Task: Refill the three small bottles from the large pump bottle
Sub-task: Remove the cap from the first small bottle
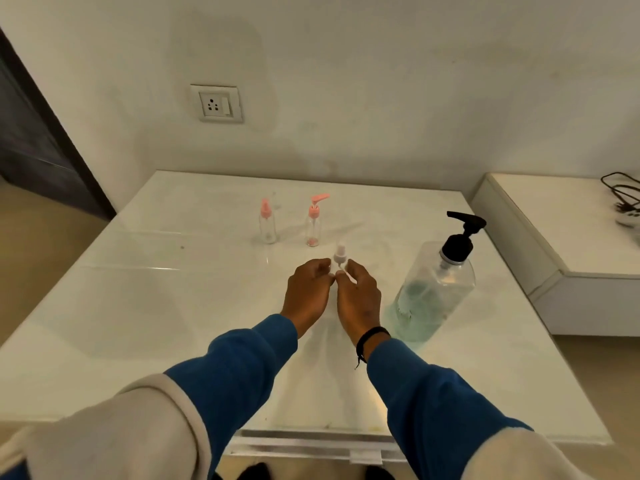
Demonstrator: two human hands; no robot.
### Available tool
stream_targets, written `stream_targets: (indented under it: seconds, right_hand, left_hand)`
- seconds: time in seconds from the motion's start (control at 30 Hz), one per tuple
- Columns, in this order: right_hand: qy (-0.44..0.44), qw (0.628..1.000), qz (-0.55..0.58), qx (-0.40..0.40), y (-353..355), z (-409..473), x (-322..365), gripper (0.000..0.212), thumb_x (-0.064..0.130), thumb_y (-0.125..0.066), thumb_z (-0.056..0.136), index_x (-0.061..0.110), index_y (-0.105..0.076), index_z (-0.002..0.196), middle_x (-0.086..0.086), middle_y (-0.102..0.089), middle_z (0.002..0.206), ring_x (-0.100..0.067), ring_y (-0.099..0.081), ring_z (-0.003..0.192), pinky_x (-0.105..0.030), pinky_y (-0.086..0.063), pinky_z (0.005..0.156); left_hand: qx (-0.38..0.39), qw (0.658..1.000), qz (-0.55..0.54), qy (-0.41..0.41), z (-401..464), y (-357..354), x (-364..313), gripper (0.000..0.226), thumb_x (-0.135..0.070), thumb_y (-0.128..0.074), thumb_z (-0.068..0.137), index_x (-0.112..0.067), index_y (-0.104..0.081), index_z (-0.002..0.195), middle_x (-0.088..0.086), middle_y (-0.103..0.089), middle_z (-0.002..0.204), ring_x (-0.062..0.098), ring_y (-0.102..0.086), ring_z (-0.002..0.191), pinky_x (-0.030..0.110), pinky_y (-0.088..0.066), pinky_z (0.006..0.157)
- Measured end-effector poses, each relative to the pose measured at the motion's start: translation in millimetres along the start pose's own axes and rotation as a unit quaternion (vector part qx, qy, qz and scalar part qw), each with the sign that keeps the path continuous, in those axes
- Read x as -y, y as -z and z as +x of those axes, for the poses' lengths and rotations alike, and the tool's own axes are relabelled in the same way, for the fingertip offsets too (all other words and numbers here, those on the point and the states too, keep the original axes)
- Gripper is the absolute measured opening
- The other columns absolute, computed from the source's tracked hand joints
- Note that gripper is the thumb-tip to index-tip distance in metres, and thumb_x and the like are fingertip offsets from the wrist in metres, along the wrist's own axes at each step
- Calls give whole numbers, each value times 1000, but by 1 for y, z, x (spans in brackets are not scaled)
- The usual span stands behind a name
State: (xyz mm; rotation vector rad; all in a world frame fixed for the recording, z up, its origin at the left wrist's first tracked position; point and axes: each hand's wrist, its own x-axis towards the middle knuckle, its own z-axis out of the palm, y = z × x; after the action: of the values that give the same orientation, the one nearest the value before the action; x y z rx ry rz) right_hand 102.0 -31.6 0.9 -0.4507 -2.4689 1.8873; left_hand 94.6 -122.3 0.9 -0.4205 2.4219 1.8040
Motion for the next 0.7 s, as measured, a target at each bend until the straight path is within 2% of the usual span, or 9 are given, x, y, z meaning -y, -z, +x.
stream_targets:
  seconds: [0.17, 0.33, 0.43, 0.57, 0.7]
  right_hand:
    - [-9, 999, -24, 32, 2, -38, -2, 45, 13, -49, 105, 16, -48, 150, -3, -54, 148, -21, -51, 136, -23, -37, 103]
    - [-14, 999, -31, 33, 4, -50, -3, 45, 9, -47, 104, 15, -50, 148, -3, -56, 146, -22, -53, 134, -30, -42, 111]
    - [-19, 999, -30, 35, 5, -49, -5, 42, 10, -47, 104, 16, -51, 145, -4, -58, 143, -23, -54, 132, -28, -43, 105]
    - [-29, 999, -19, 33, 10, -47, -7, 48, 15, -48, 106, 15, -41, 154, -4, -48, 154, -23, -47, 140, -29, -37, 111]
    - [-25, 999, -11, 25, 15, -44, -5, 53, 18, -55, 104, 16, -39, 154, -4, -47, 156, -23, -47, 141, -31, -38, 112]
  left_hand:
    - [-11, 1000, 8, 15, -40, 12, 4, 37, -12, -54, 99, -16, -60, 135, 4, -66, 130, 21, -63, 118, 41, -51, 105]
    - [-20, 1000, 10, 12, -53, 9, 6, 40, -8, -51, 99, -15, -56, 138, 5, -63, 134, 22, -61, 120, 39, -51, 105]
    - [-24, 1000, 9, 15, -54, 8, 8, 41, -6, -49, 99, -14, -53, 140, 6, -61, 138, 23, -60, 123, 38, -50, 106]
    - [-41, 999, 24, 17, -53, 10, 14, 46, -7, -49, 101, -15, -46, 146, 7, -54, 147, 24, -53, 134, 38, -45, 112]
    - [-63, 998, 27, 10, -52, 14, 14, 50, -10, -55, 101, -17, -43, 149, 5, -50, 151, 23, -49, 138, 30, -40, 109]
